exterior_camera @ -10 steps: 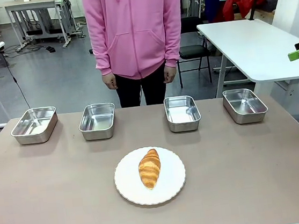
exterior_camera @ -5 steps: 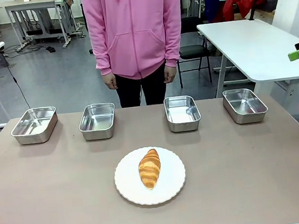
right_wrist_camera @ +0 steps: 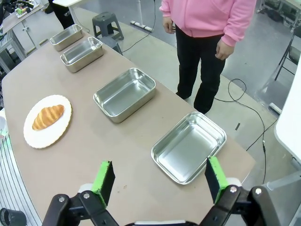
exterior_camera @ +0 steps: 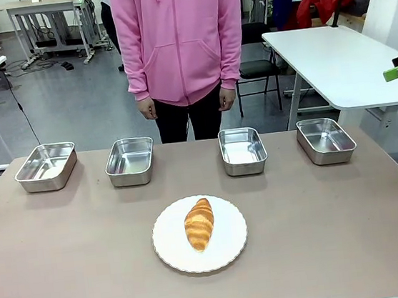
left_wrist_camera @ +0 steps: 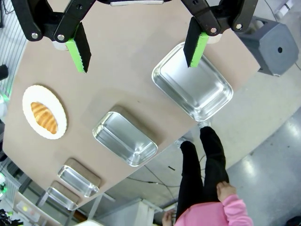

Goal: Place the bread in the container.
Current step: Place the Butter Roll into the Airtight Container indicated by the human.

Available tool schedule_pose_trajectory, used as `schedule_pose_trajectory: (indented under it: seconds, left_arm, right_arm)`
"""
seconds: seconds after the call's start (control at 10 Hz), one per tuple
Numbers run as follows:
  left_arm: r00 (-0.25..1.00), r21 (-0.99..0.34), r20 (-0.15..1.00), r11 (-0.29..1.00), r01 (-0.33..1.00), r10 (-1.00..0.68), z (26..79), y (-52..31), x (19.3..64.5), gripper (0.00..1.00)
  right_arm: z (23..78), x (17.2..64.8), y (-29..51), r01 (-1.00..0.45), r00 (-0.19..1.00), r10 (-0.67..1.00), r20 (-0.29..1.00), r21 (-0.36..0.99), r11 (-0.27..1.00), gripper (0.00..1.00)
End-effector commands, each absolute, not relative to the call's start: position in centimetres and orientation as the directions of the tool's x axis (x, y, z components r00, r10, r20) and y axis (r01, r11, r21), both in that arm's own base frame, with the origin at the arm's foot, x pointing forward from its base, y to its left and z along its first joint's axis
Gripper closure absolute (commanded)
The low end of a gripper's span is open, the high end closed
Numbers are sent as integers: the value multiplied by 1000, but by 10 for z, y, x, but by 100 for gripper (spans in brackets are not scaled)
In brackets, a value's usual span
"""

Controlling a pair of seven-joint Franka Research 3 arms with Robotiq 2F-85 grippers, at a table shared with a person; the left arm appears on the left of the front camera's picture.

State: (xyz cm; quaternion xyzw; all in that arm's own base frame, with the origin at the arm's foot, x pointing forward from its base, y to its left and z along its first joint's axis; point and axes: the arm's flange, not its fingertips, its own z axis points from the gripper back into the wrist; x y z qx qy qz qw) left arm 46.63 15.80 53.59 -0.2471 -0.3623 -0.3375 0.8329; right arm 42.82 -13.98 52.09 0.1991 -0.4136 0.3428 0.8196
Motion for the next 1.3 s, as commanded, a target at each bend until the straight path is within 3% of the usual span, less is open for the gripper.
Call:
schedule_pose_trajectory:
  seconds: [0.0,1.2]
  left_arm:
    - [500,-160,774,644,748,-388,536,159,466,0]
    - [500,-160,774,644,748,-388,536,159,466,0]
  right_arm:
    - [521,429,-139,-727,414,390,823,41,685,0]
    - [521,429,-139,-727,414,390,823,41,685,0]
